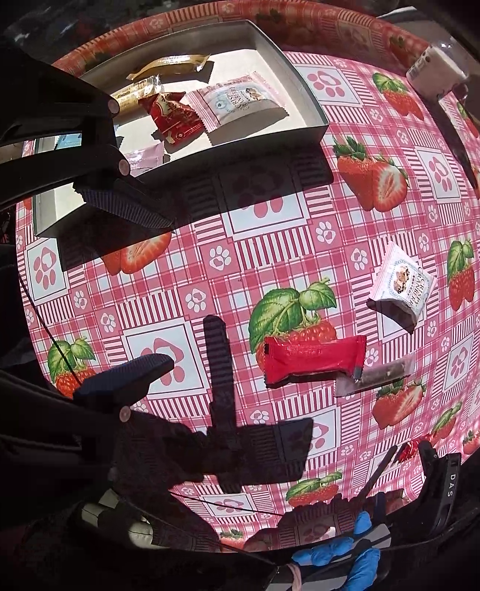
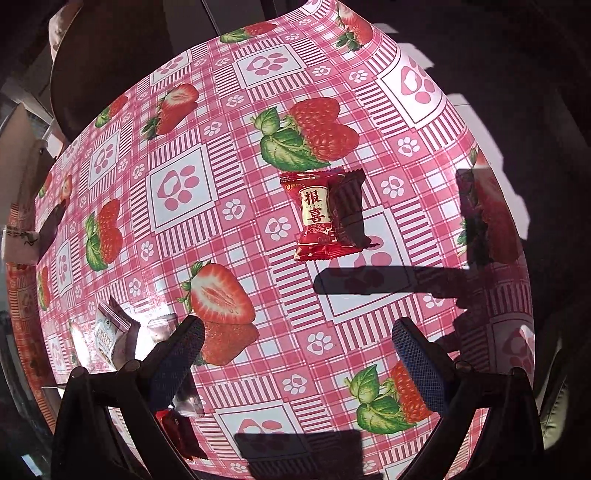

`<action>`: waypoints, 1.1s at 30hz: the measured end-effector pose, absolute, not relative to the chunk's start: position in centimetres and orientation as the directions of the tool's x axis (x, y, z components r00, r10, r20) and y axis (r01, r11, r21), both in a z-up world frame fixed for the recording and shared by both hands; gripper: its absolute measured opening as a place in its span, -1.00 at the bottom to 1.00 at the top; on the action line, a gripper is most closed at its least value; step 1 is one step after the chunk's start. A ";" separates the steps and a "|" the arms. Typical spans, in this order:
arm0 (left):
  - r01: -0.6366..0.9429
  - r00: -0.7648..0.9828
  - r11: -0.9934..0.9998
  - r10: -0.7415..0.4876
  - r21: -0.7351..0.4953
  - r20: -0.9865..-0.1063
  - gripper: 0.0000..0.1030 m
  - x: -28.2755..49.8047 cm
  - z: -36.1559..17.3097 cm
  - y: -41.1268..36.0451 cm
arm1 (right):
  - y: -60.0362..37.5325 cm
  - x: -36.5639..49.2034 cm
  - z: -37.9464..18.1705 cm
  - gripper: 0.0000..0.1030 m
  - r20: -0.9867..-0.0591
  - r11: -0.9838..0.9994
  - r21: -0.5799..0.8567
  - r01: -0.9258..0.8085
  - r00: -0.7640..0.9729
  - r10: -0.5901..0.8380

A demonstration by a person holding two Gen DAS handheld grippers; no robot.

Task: Organize snacks
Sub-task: 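Move the left tool to the red bar while the right tool grasps the red candy, then grasp the red bar with the left tool while the right tool lifts the red candy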

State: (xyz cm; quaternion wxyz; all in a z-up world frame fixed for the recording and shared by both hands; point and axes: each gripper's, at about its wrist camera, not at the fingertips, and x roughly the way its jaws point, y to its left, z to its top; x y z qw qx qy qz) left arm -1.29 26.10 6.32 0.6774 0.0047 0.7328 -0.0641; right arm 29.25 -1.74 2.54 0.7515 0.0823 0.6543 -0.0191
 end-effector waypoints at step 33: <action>0.132 -0.066 0.989 -0.052 -0.061 -0.996 0.45 6.6 2.9 19.3 | -4.8 20.7 -1.1 -0.42 -0.989 0.989 0.143 -0.025 0.041 0.144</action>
